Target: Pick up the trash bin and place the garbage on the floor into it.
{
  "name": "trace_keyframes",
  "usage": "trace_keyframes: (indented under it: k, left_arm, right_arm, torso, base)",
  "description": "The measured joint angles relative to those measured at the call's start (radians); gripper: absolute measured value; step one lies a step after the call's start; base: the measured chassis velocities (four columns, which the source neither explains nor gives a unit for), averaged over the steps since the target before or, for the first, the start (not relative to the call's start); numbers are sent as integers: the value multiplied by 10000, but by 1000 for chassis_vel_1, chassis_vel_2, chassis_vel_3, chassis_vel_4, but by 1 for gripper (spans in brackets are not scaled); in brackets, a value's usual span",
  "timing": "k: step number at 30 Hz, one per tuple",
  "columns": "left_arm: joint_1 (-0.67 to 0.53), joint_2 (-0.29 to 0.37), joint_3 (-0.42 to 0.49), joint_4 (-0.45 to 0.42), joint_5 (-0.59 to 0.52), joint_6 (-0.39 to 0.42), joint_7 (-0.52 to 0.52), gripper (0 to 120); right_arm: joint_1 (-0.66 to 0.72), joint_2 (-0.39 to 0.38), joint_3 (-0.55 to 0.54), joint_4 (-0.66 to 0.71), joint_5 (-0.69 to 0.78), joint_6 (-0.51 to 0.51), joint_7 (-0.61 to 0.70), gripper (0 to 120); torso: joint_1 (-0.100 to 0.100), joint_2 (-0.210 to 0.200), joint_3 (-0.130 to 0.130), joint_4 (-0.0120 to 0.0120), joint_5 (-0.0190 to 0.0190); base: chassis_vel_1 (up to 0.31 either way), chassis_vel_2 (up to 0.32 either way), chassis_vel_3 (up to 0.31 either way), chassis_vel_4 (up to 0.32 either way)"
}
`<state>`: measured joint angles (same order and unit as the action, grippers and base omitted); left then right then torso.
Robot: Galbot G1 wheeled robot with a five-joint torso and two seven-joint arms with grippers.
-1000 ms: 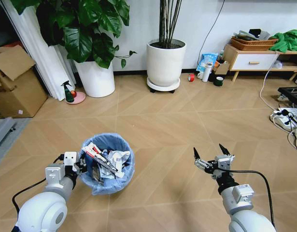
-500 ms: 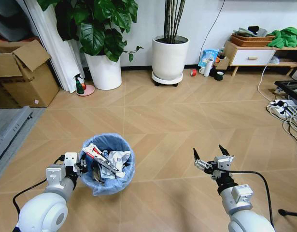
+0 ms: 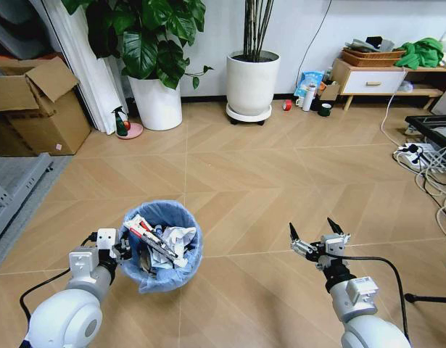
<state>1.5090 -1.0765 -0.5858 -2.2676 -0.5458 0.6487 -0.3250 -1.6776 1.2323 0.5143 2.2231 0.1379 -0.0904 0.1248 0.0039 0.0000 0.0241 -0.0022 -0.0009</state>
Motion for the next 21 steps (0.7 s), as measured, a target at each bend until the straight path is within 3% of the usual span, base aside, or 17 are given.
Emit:
trace_keyframes:
  k: [21]
  left_arm:
    - [68,-81,34,7,74,-18,1,0]
  right_arm:
    - [-37,5,-108,-64,-76,72,-7,100]
  torso:
    - [0,0,-1,-1,0]
  base:
    - [123,-126,-125,122]
